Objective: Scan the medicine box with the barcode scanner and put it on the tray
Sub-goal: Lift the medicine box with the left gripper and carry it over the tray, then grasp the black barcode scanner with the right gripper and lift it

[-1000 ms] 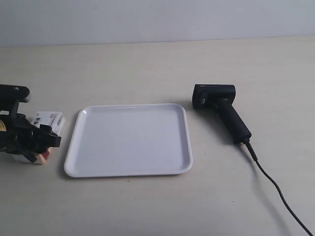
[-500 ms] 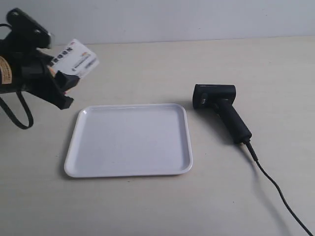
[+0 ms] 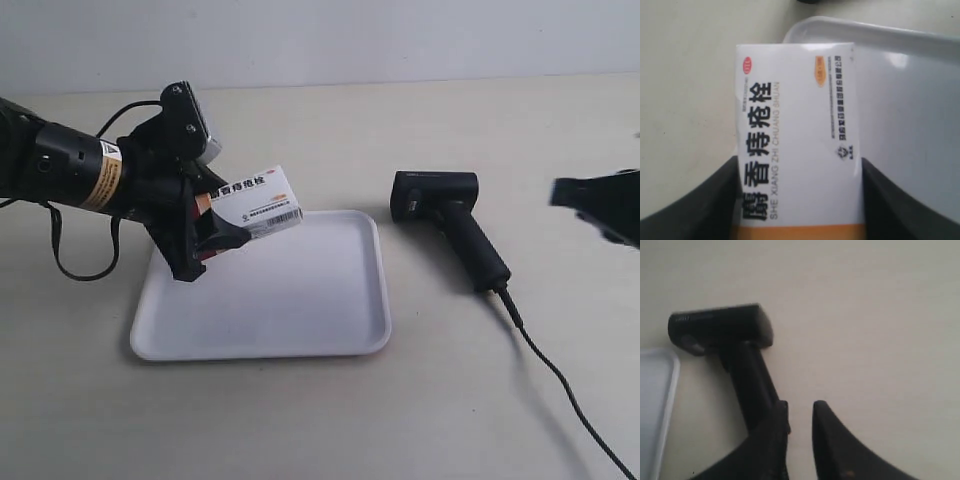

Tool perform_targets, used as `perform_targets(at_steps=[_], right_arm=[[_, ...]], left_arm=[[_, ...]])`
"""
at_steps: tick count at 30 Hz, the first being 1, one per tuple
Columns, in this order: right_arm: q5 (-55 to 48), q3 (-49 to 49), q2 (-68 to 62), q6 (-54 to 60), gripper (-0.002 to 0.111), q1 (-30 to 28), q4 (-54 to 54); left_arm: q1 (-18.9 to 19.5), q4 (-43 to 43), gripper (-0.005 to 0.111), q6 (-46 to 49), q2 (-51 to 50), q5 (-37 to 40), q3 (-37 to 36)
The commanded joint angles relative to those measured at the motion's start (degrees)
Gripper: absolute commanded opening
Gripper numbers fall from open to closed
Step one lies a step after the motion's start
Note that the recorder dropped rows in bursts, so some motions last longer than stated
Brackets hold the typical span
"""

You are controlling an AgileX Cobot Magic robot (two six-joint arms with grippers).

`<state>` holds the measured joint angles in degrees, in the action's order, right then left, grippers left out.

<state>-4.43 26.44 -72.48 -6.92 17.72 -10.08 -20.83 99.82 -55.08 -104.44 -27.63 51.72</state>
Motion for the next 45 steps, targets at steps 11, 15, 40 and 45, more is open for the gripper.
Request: perform_targets(at_steps=[11,15,40,45], right_arm=[[1.15,21.29,-32.20,12.41,0.091,6.98,1.29],[1.17,24.57,-35.88,15.42,0.090,6.98,1.29],[-12.50,21.81,-22.61,23.09,0.000,6.98,14.21],[-9.25,20.81,-22.42,21.95,0.000,6.98,16.72]], left_arm=[[-0.34,0.12,0.000,-0.66,-1.24,-0.66,0.59],[-0.34,0.12,0.000,-0.66,-2.78,-0.05,0.84],[-0.34,0.12,0.000,0.56,-3.54,1.80,0.90],[-0.34,0.12,0.000,7.82,-3.54,-4.34,0.26]])
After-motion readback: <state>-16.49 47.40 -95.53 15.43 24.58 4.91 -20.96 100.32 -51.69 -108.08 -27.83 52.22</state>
